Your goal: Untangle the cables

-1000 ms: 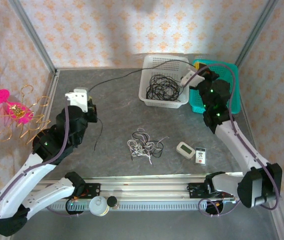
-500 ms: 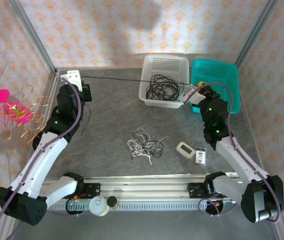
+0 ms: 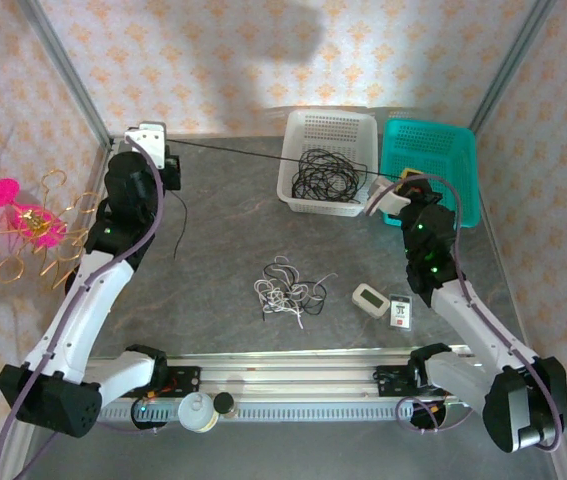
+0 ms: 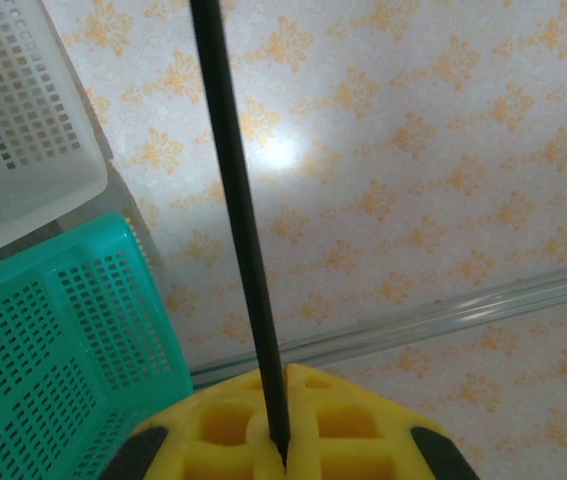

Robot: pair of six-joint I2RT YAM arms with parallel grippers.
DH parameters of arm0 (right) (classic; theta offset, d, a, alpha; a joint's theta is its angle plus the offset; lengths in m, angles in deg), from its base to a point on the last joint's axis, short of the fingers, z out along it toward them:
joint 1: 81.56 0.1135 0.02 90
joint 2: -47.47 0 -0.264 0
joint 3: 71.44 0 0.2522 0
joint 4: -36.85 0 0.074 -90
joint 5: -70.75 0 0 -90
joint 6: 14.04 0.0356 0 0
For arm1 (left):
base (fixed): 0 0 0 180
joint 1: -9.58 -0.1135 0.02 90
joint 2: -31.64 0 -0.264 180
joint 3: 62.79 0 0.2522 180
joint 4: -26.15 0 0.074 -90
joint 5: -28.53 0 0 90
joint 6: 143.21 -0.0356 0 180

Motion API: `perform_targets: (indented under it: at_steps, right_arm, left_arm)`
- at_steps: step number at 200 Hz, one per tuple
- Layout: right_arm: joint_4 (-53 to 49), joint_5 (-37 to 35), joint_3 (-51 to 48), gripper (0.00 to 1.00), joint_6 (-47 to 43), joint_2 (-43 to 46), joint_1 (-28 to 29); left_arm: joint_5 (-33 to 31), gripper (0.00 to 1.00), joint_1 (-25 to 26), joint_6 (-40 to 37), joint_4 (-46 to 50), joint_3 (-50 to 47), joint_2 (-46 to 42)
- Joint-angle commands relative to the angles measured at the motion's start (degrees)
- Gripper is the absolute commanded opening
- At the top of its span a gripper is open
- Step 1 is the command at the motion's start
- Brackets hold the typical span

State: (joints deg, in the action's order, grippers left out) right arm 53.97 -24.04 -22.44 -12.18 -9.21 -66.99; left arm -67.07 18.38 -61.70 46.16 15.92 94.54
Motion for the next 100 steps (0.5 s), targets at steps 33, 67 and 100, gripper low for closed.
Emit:
perform_targets:
  at_steps: [33,67,100]
  right_arm:
    - [-15.1,2.5,4.6,0.28,15.8,0.7,-1.5]
    - [-28.3,17.2,8.9,0.52,27.9,0.3,-1.4]
    - [-35.2,35.6,11.4,0.61,38.2,0.2,0.7]
  left_arm:
    - [12.9,0.0,-3.6,0.5,2.3,2.9,-0.7]
    - [21.9,0.0,-2.8,2.0,0.3,1.9,-2.4]
    - [26.2,0.0,-1.5,0.2,2.8,3.6,-2.4]
